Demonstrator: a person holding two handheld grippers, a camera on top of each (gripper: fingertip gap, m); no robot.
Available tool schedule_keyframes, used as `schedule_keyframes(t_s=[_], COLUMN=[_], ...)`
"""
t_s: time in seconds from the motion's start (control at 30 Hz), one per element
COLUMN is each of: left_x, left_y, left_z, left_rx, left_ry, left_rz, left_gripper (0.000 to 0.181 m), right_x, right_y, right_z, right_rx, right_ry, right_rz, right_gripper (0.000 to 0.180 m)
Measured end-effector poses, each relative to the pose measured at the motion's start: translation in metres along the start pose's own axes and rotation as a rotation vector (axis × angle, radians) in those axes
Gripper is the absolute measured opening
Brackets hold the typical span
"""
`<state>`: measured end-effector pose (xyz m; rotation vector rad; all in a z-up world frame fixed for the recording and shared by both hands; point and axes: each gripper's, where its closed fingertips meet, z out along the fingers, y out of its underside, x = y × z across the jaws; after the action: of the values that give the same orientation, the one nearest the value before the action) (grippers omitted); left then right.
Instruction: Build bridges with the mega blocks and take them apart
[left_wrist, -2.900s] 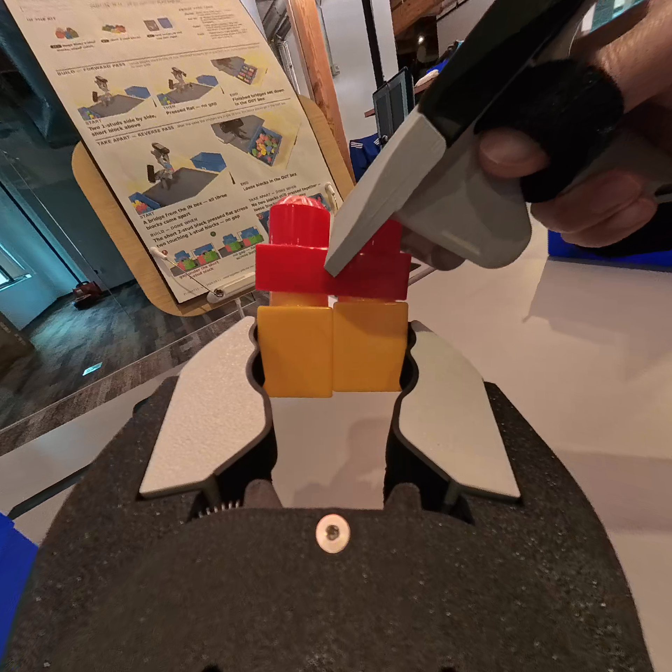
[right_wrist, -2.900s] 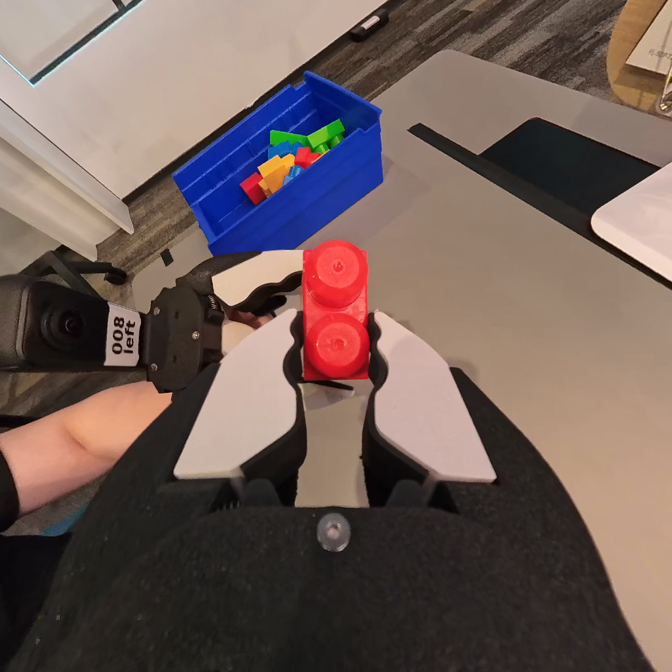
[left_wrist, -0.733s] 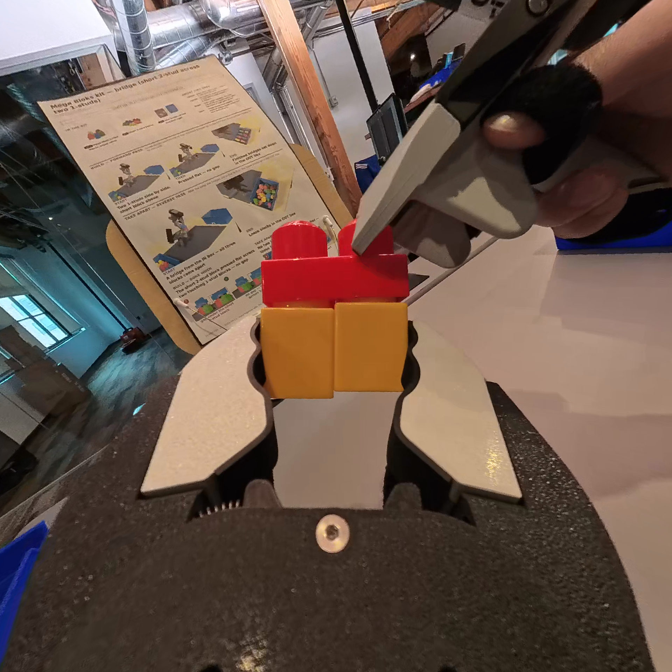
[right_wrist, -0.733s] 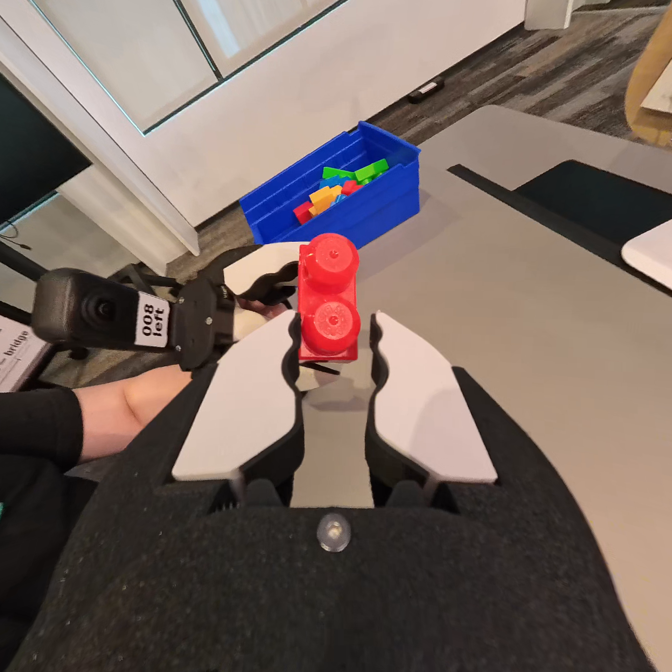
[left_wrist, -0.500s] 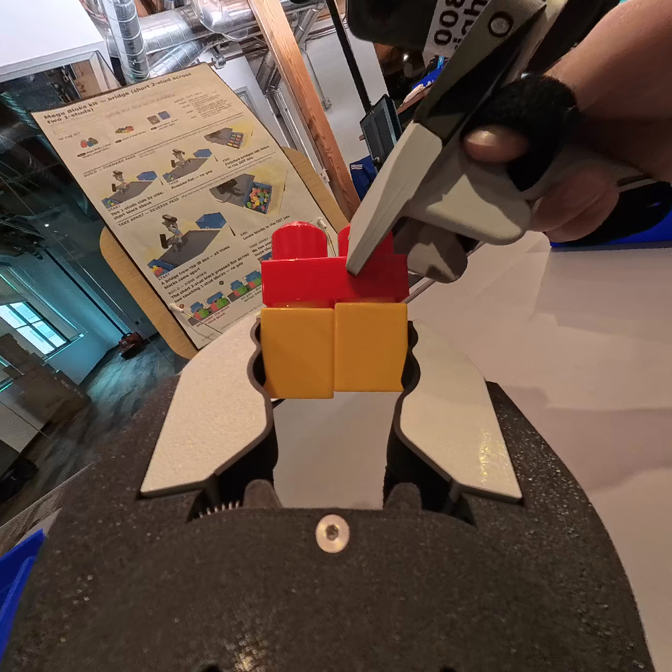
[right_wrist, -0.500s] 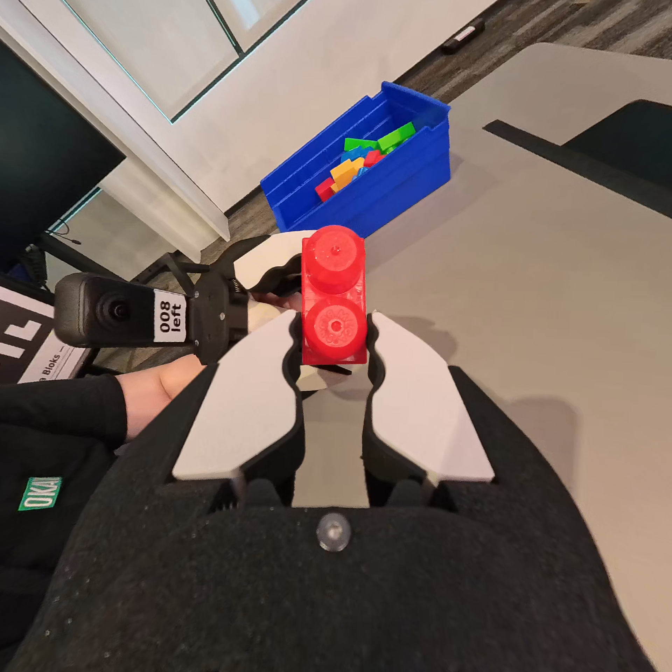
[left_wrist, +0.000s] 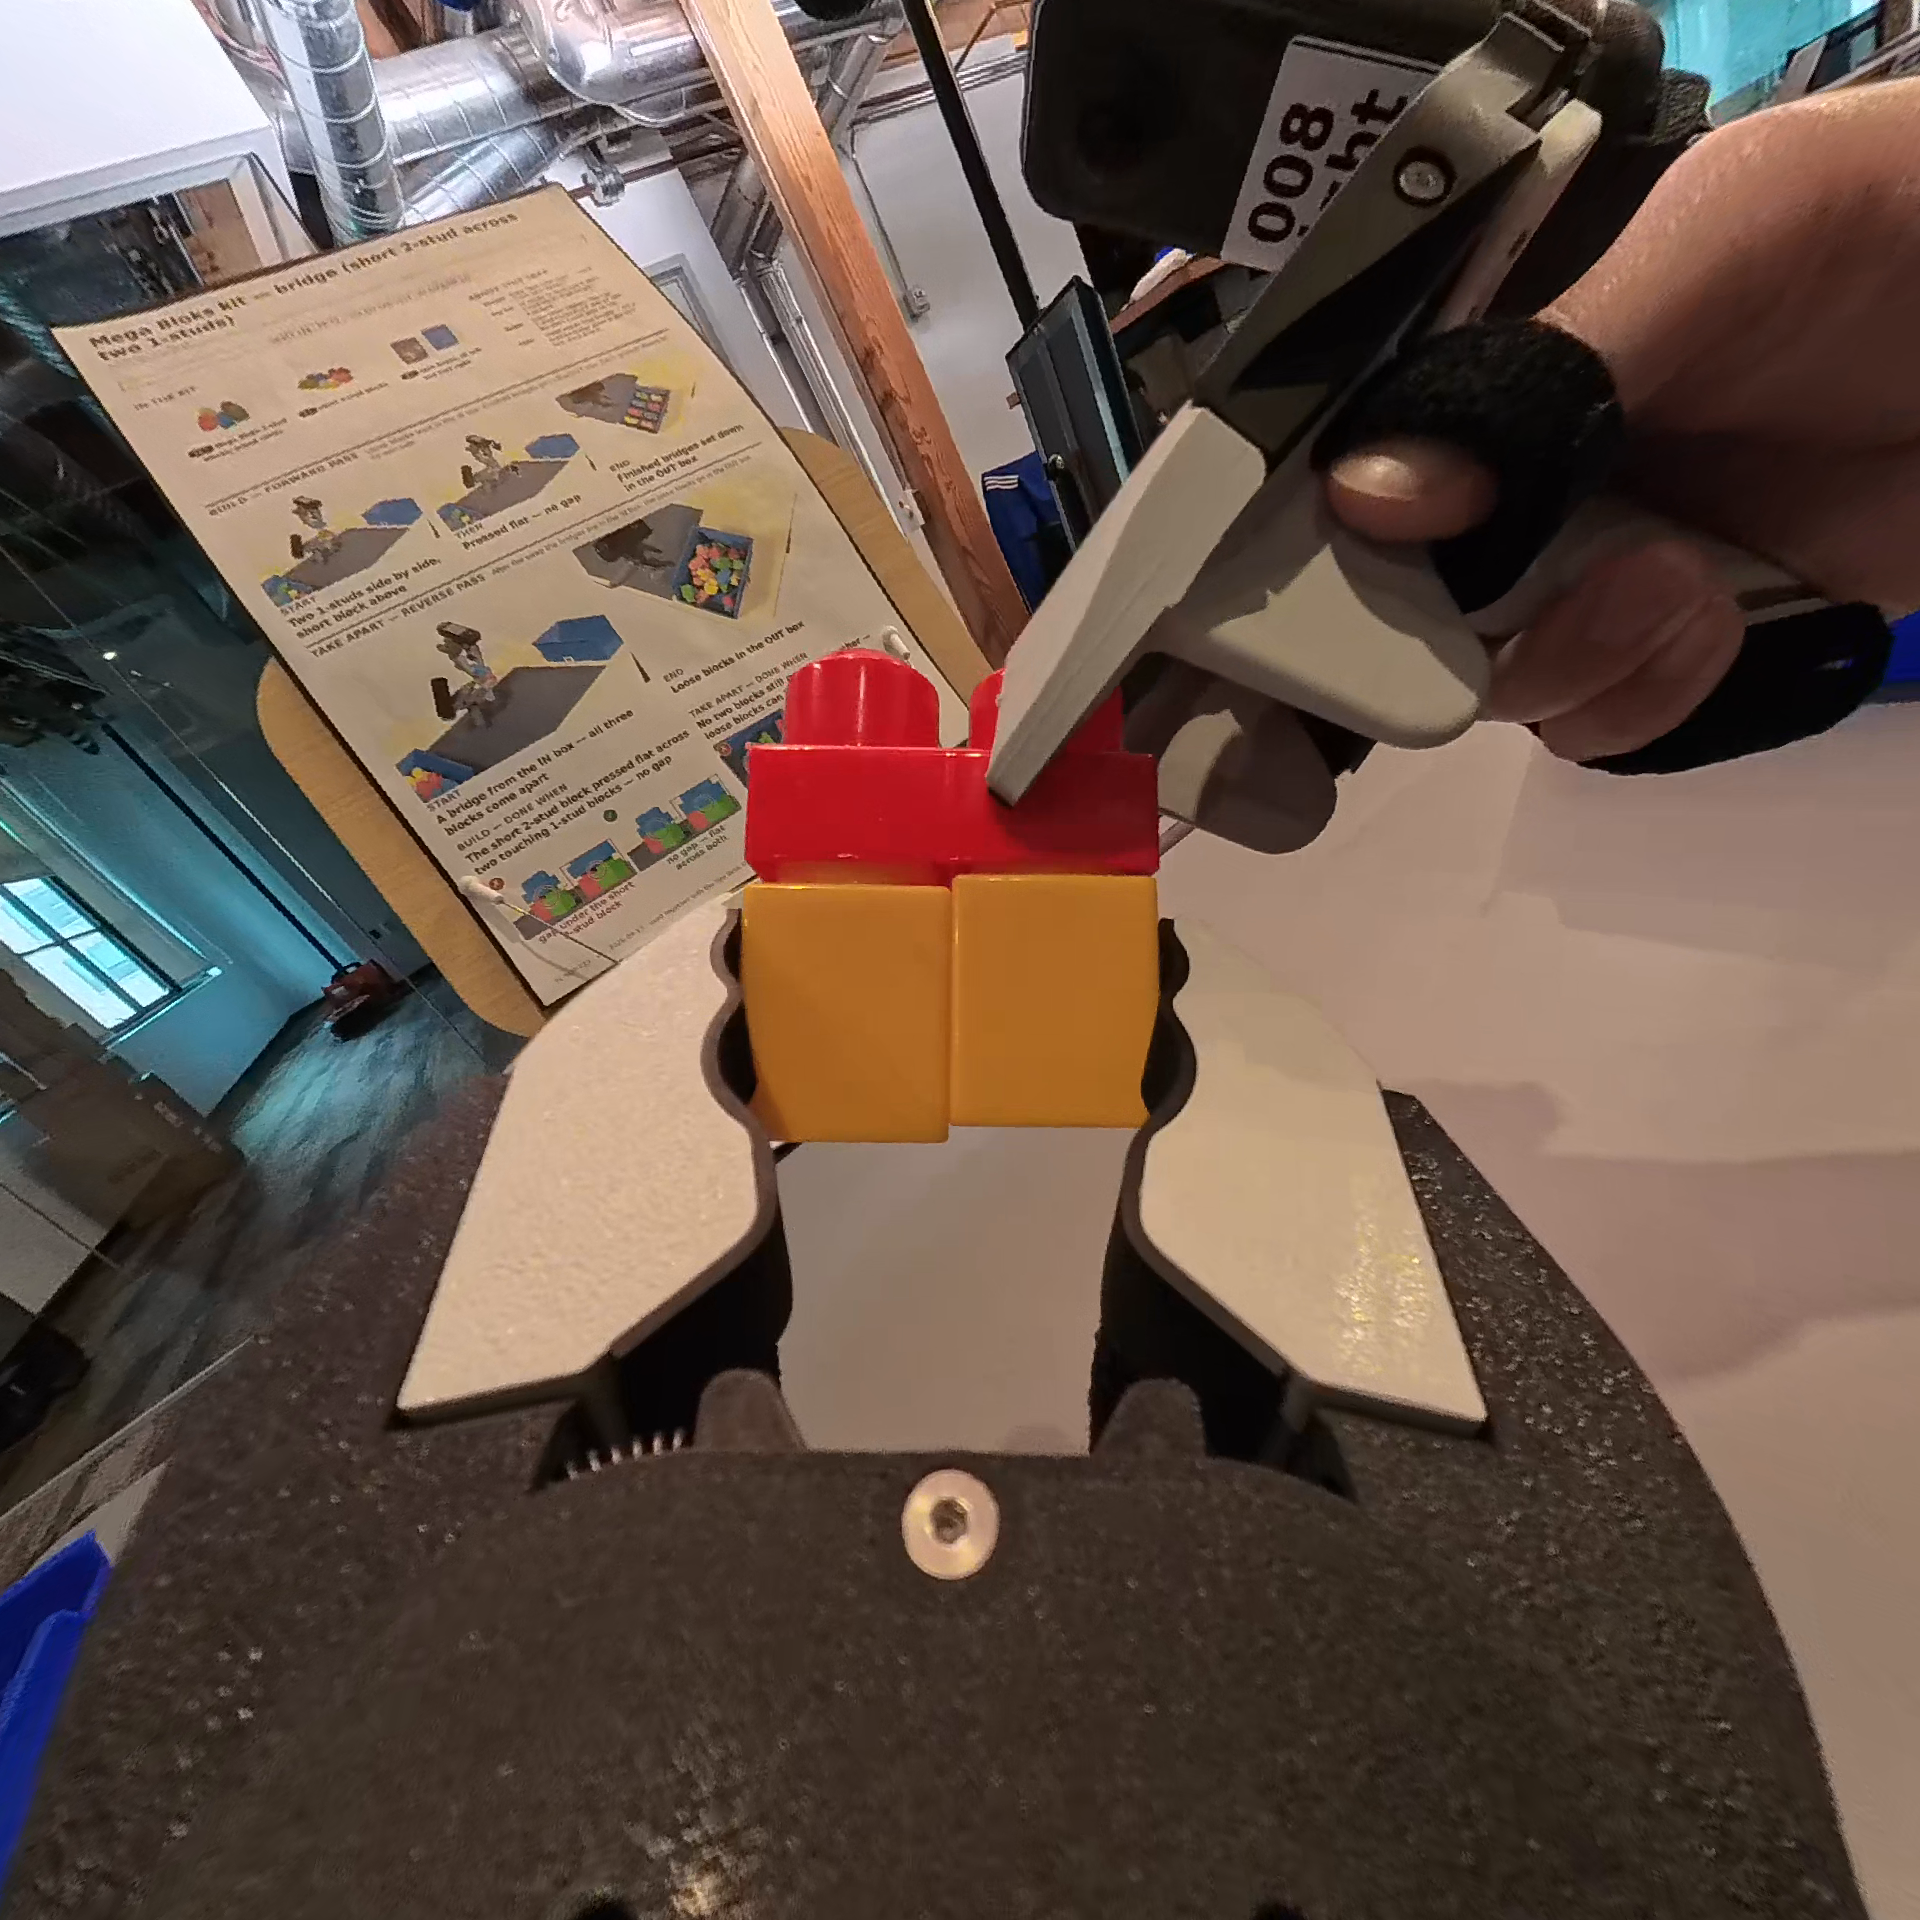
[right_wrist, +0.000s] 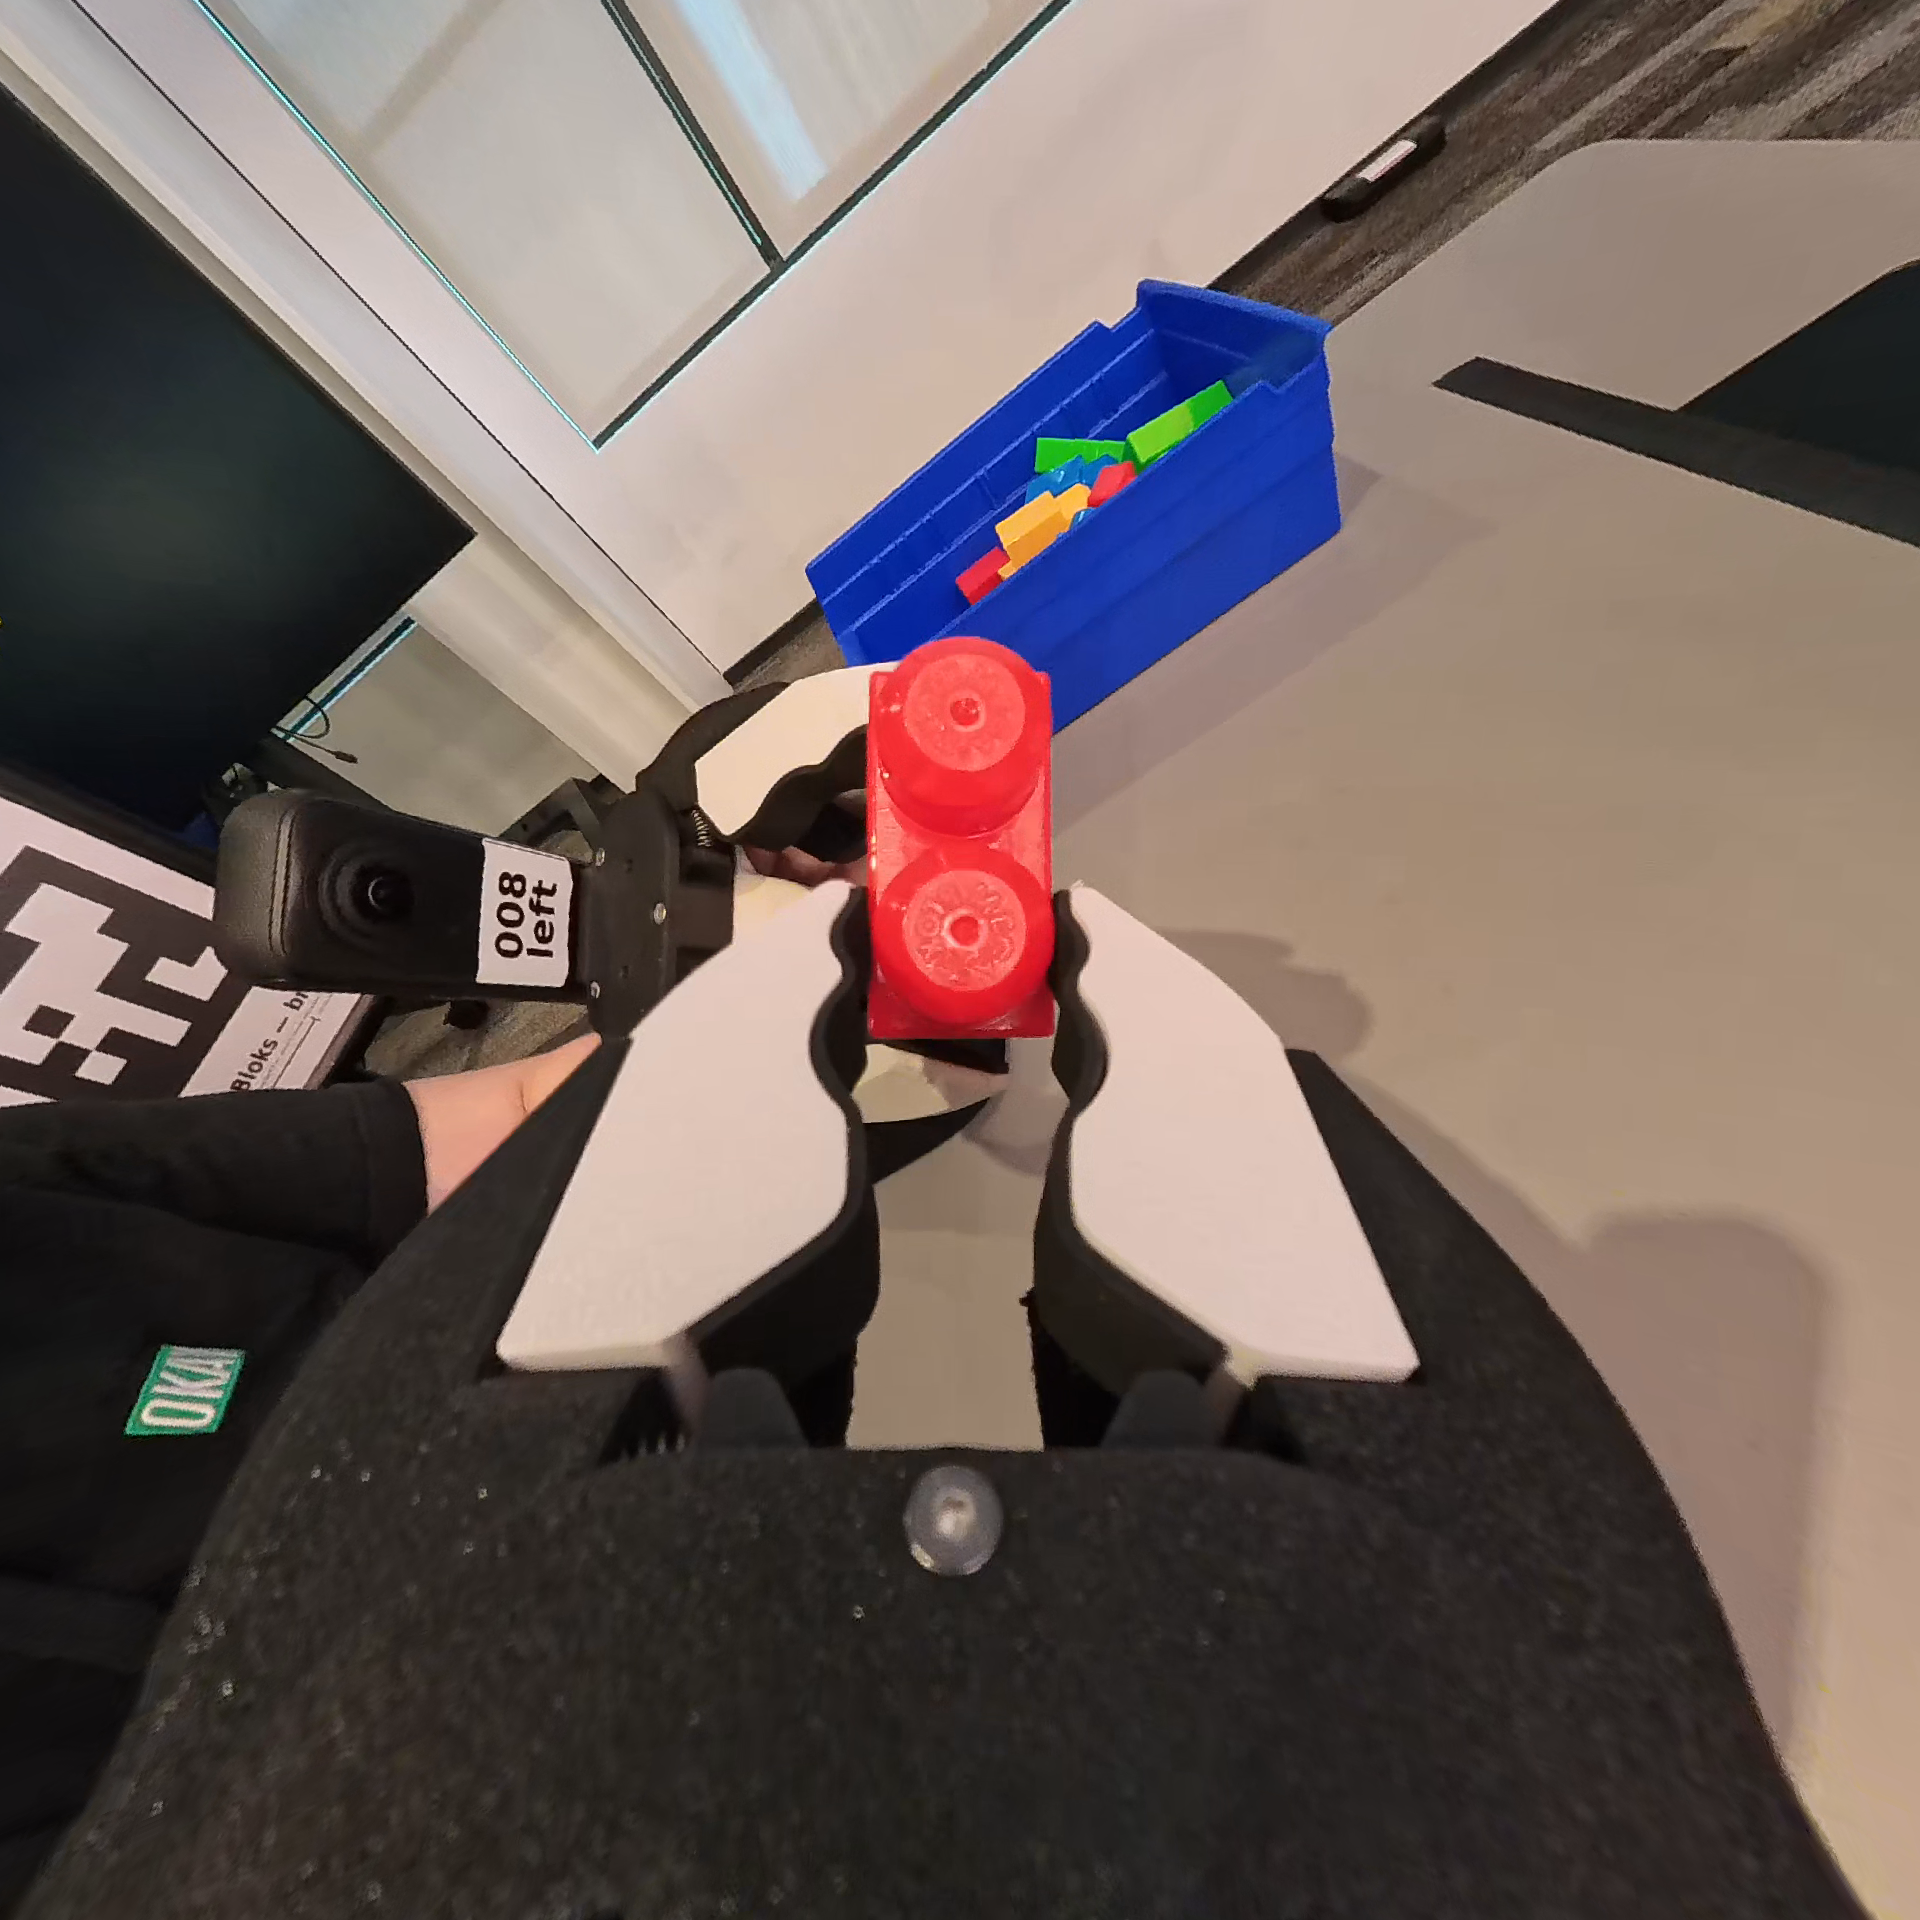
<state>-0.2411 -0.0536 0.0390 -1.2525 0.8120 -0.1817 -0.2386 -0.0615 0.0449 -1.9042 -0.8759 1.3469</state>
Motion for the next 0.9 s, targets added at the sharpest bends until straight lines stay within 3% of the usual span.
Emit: schedule_keyframes(t_s=[0.47,0.73,0.8,0.9], left_x=[0.0,0.025,0.031,0.036], left_y=[-0.006,0.006,0.008,0.014], left_z=[0.003,0.01,0.011,0.012], left_rx=[0.009,-0.065,-0.079,-0.108], left_ry=[0.015,0.099,0.143,0.207], left_rz=[0.05,0.156,0.127,0.049], left_gripper=[0.074,0.074,0.074,0.074], right_x=[-0.002,0.011,0.015,0.021], right_y=[-0.002,0.01,0.015,0.02], right_z=[-0.004,-0.007,-0.005,-0.004], right_rx=[-0.06,-0.186,-0.203,-0.179], right_ry=[0.014,0.048,0.057,0.034], right_rz=[-0.084,-0.054,-0.054,0.008], right_gripper=[0.033,0.046,0.036,0.035])
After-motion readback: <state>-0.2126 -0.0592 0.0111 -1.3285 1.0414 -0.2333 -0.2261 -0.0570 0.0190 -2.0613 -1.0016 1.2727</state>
